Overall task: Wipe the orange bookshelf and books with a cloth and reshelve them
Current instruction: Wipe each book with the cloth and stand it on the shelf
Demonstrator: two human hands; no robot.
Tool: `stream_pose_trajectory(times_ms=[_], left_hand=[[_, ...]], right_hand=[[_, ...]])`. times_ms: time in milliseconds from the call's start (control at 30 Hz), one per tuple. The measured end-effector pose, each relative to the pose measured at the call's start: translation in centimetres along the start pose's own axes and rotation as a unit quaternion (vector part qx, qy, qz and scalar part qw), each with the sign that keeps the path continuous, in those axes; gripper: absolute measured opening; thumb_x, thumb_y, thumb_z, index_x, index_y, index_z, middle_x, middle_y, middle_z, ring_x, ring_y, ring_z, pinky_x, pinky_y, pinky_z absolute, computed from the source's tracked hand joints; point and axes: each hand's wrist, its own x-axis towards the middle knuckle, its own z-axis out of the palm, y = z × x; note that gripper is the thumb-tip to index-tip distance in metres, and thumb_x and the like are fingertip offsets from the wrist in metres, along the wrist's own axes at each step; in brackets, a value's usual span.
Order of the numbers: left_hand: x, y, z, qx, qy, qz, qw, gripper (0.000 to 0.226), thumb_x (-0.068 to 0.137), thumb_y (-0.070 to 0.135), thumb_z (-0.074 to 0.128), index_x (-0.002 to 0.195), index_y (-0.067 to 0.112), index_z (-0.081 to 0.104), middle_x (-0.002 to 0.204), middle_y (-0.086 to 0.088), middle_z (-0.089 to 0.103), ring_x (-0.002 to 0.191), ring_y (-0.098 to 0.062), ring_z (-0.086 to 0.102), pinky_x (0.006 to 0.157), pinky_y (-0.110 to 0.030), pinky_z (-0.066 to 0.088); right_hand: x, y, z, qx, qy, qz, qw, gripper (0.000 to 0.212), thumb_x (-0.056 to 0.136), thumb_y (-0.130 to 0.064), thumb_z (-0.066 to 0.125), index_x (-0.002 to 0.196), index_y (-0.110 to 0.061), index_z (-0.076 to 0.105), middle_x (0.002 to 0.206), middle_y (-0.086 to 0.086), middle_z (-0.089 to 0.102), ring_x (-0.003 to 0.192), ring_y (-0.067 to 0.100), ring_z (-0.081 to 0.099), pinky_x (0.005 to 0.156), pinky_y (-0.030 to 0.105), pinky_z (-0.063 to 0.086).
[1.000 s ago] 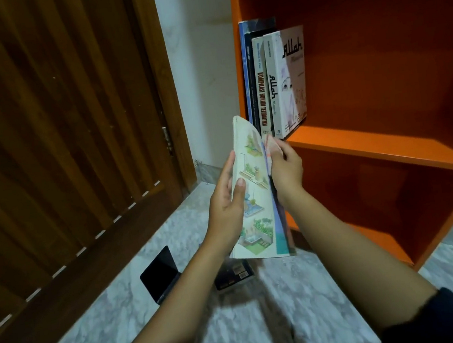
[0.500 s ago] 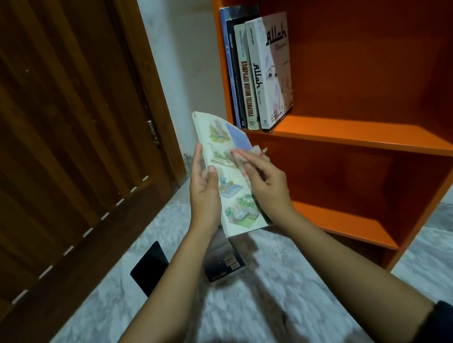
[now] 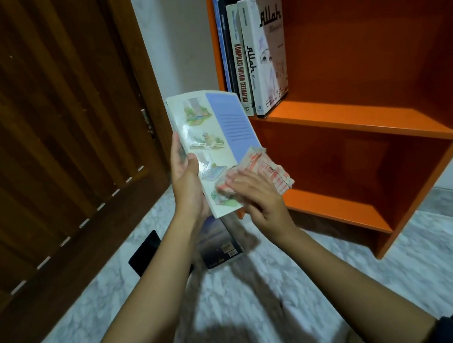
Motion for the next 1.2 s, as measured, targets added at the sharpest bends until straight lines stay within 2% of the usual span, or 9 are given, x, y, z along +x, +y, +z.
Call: stream_pose_trajectory(times_ms=[100,233,367,600,733,867,967,1033,1200], left_hand=[[-0.1,0.1,-0.5,0.002,-0.011,-0.001,1.0,0.049,0.1,0.005,0.035,0.141,0.032,0.035,0.144,-0.005,0.045,0.119,-0.025,0.056,0.094,-0.047,0.049],[-0.6,0.7,-0.2,0.028,-0.043,0.002,0.999,0.046,0.099,0.007,0.039,0.135,0.035,0.041,0.137,-0.011,0.052,0.108,-0.025,0.063,0.086,-0.044,0.054],[-0.8,1.0,-0.2,0.064,-0.068,0.029,0.995,0.044,0.098,0.008,0.041,0.133,0.034,0.04,0.129,-0.008,0.059,0.105,-0.022,0.064,0.085,-0.043,0.055],[0.2,0.3,-2.1,0.173,-0.045,0.082,0.98,0.04,0.1,0.013,0.039,0.133,0.034,0.035,0.141,-0.01,0.048,0.107,-0.02,0.061,0.074,-0.024,0.057],[0.6,-1.1,-2.9,0.285,-0.007,0.068,0.956,0.047,0.099,0.01,0.042,0.142,0.028,0.032,0.13,0.009,0.049,0.108,-0.007,0.058,0.068,-0.014,0.051],[0.6,-2.4,-1.8,0.46,-0.006,0.05,0.886,0.06,0.095,0.003,0.048,0.147,0.022,0.027,0.154,-0.001,0.013,0.135,-0.011,0.023,0.084,0.007,0.024],[0.5,-2.7,-0.3,0.381,-0.093,0.015,0.92,0.056,0.098,0.024,0.043,0.148,0.034,0.018,0.158,0.0,0.007,0.142,-0.02,0.019,0.104,-0.024,0.035],[0.4,-2.6,0.3,0.333,-0.112,0.002,0.936,0.057,0.098,0.038,0.038,0.147,0.042,0.008,0.158,0.002,0.006,0.142,-0.026,0.021,0.108,-0.047,0.037],[-0.2,-2.1,0.9,0.316,-0.059,0.027,0.947,0.073,0.091,0.049,0.046,0.144,0.049,-0.004,0.156,-0.001,0.02,0.129,-0.013,0.037,0.098,-0.049,0.047]], right_hand=[[0.5,0.1,-0.2,0.037,0.131,0.118,0.984,0.039,0.093,-0.002,0.051,0.127,-0.021,0.055,0.128,-0.006,0.056,0.128,0.014,0.046,0.11,0.037,0.035],[2.0,0.1,-1.2,0.146,0.234,0.313,0.909,0.032,0.099,-0.013,0.047,0.129,-0.023,0.052,0.129,-0.011,0.055,0.119,0.002,0.051,0.1,0.025,0.044],[2.5,0.7,-2.3,0.251,0.222,0.374,0.865,0.037,0.099,-0.016,0.047,0.135,-0.017,0.048,0.132,-0.006,0.054,0.113,0.003,0.056,0.088,0.02,0.05],[1.6,0.8,-3.2,0.373,0.161,0.416,0.813,0.067,0.085,-0.002,0.065,0.141,-0.025,0.038,0.138,-0.005,0.05,0.116,0.021,0.059,0.092,0.046,0.052],[2.4,-0.2,-3.7,0.369,0.158,0.4,0.824,0.065,0.082,0.008,0.063,0.135,-0.025,0.044,0.134,0.003,0.056,0.114,0.029,0.06,0.089,0.05,0.053],[3.0,-0.9,-3.5,0.266,0.1,0.335,0.898,0.07,0.079,0.012,0.063,0.134,-0.028,0.046,0.124,-0.007,0.059,0.107,0.015,0.063,0.083,0.037,0.057],[2.7,-0.8,-2.9,0.11,0.031,0.264,0.958,0.073,0.075,0.008,0.068,0.128,-0.039,0.048,0.114,-0.022,0.058,0.101,-0.005,0.057,0.088,0.027,0.052],[2.1,-0.6,-2.5,0.044,0.0,0.217,0.975,0.074,0.075,0.007,0.066,0.13,-0.038,0.047,0.11,-0.023,0.058,0.1,-0.008,0.054,0.087,0.023,0.049],[0.9,-1.4,-1.5,-0.02,0.0,0.121,0.992,0.049,0.083,-0.023,0.048,0.132,-0.029,0.052,0.11,-0.003,0.065,0.1,0.005,0.058,0.072,0.017,0.044]])
